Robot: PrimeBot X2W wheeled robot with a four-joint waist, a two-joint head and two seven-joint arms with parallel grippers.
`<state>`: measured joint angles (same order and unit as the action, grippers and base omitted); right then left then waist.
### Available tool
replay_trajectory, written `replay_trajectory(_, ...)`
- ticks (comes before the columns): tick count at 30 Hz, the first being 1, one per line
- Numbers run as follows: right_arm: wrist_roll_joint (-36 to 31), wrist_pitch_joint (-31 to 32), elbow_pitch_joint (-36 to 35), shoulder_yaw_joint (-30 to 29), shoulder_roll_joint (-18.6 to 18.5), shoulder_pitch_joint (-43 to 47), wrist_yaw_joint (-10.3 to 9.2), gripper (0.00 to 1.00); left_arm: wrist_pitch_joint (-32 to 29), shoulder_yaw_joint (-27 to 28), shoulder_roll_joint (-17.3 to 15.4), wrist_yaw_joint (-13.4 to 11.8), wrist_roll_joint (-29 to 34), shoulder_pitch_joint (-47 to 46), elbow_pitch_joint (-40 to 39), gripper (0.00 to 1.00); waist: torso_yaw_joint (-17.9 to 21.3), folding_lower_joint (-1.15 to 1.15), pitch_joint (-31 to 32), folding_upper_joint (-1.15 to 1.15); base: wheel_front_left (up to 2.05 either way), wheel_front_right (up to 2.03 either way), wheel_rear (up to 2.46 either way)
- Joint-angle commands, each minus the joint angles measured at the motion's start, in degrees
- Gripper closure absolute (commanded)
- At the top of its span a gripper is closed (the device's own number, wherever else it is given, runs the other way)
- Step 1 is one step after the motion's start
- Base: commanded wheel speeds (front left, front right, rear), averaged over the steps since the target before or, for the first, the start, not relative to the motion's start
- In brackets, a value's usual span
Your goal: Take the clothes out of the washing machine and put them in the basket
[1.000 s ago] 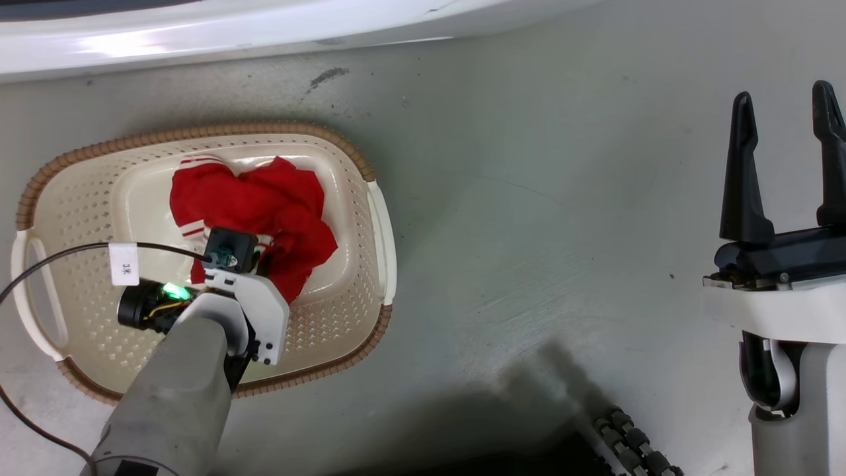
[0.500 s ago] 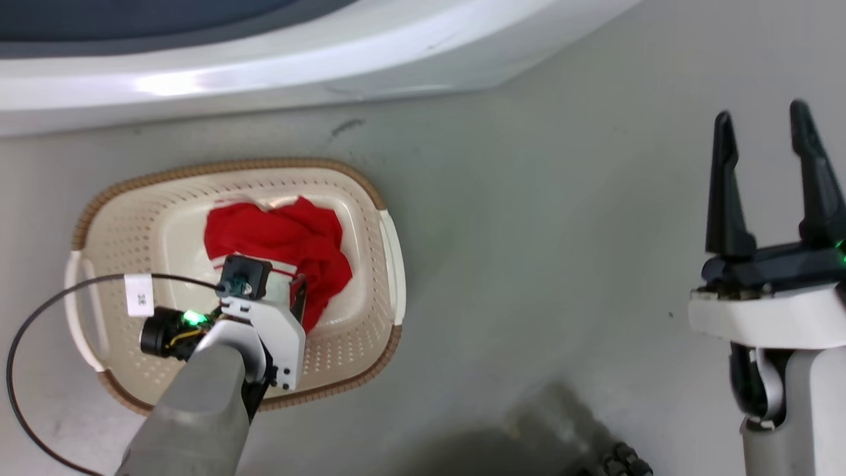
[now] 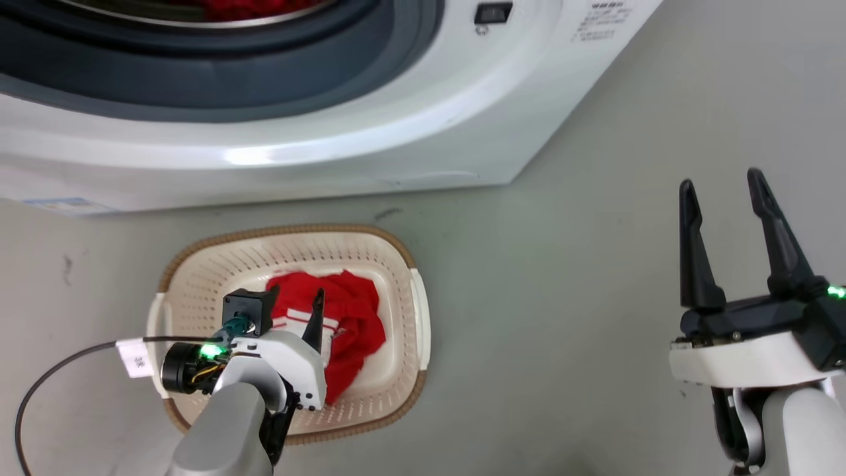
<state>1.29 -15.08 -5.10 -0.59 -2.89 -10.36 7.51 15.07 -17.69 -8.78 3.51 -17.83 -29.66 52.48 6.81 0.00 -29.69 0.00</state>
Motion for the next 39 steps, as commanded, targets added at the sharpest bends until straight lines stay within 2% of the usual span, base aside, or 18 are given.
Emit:
replay_trajectory(1,-0.3,-0.1,0.3,0.0,0.0,0.9,-0.04,0.00,0.1,1.1,0.2,-0.7,0.7,1.8,-2.6,0.00,-1.4,0.00,3.1,0.00,0.00,0.00,0.00)
replay_trajectory(10,-0.9,-0.1,0.9,0.7,0.0,4.1,-0.04,0.00,0.1,9.6,2.9,-3.9,4.8,11.6,-20.2,0.00,-3.2,0.00,9.7,0.00,0.00,0.00,0.00)
replay_trajectory(25,-0.1,-0.1,1.8,0.3,0.0,7.3,-0.04,0.00,0.1,19.2,5.6,-6.4,11.4,20.8,-42.2,0.00,-3.2,0.00,15.0,0.00,0.00,0.00,0.00)
replay_trajectory(31,0.3,-0.1,1.7,0.3,0.0,6.8,-0.04,0.00,0.2,20.6,5.8,-5.5,12.6,19.5,-44.3,0.00,-2.6,0.00,14.9,0.00,0.00,0.00,0.00)
replay_trajectory(39,0.8,-0.1,0.9,1.2,0.0,3.9,-0.04,0.00,0.2,22.3,4.2,-4.0,14.0,8.8,-36.7,0.00,-0.9,0.00,10.8,0.00,0.00,0.00,0.00)
